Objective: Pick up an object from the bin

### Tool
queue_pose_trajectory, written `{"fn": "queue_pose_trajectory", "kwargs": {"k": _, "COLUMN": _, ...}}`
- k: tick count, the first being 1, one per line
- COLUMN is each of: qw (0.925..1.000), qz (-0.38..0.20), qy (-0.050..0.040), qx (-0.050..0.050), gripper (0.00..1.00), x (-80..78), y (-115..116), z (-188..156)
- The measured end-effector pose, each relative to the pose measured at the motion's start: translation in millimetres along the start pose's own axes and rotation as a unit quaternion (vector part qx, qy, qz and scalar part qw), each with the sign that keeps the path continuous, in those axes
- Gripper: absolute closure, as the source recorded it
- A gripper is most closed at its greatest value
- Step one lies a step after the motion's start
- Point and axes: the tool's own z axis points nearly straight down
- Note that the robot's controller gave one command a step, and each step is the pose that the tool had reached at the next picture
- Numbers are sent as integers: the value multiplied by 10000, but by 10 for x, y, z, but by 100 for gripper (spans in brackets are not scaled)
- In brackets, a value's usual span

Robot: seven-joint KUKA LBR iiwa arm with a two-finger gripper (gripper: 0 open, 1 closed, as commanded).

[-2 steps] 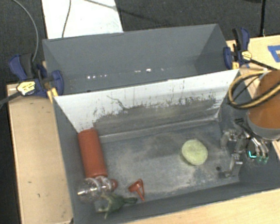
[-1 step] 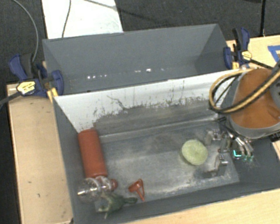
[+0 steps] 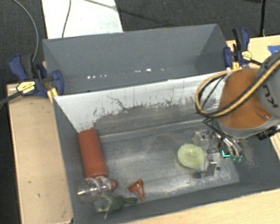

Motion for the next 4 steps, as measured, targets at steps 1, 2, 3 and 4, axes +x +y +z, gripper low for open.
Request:
{"fn": "queue_pose_trajectory", "kwargs": {"k": 1, "qw": 10000, "qz": 20, "qy": 4, "qx": 17, "gripper": 0, "x": 4, "y": -43, "z": 1}}
{"fn": "queue_pose_trajectory", "kwargs": {"k": 2, "qw": 9997, "qz": 227, "qy": -3, "qx": 8, "gripper": 0, "x": 181, "y": 14, "z": -5}}
{"fn": "queue_pose_trajectory", "kwargs": {"k": 3, "qw": 10000, "qz": -39, "qy": 4, "qx": 15, "gripper": 0, "x": 323, "y": 297, "z": -12}}
{"fn": "queue_pose_trajectory", "kwargs": {"k": 4, "qw": 10000, "qz": 29, "qy": -18, "qx": 4, "gripper": 0, "x": 311, "y": 472, "z": -2}}
